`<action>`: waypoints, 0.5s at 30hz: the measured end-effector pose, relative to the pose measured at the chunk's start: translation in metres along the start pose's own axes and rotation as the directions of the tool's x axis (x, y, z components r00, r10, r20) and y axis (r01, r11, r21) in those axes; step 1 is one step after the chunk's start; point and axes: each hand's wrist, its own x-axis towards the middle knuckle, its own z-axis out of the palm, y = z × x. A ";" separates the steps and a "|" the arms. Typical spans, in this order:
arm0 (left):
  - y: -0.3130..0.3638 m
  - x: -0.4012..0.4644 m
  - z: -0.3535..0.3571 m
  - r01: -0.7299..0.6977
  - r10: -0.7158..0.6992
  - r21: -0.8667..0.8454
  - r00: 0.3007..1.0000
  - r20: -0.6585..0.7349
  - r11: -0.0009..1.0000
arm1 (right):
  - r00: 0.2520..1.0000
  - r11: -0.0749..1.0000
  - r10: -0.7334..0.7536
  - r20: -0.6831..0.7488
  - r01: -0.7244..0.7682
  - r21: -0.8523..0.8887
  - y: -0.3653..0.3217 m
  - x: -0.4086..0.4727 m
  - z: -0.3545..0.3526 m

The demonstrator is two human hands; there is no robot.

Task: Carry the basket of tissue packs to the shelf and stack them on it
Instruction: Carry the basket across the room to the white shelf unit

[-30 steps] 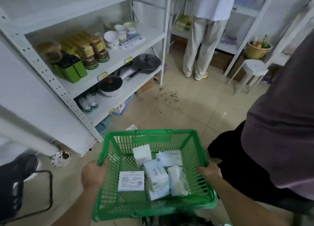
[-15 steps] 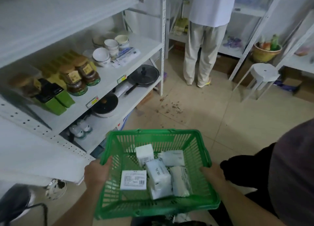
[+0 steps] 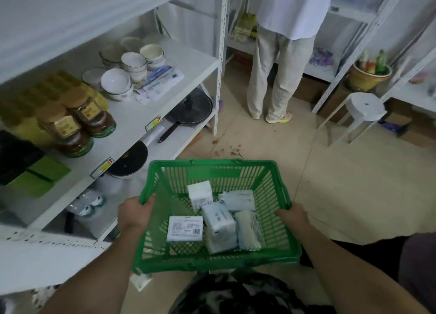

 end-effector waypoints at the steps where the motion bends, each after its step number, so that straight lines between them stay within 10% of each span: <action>1: 0.012 0.012 0.001 -0.008 0.008 -0.001 1.000 -0.005 1.000 | 1.000 1.000 0.006 -0.006 -0.006 0.010 -0.008 0.008 -0.003; 15: 0.170 0.109 0.059 0.017 -0.020 0.070 0.999 0.047 0.997 | 0.997 0.996 0.077 0.015 -0.078 0.051 -0.082 0.182 -0.059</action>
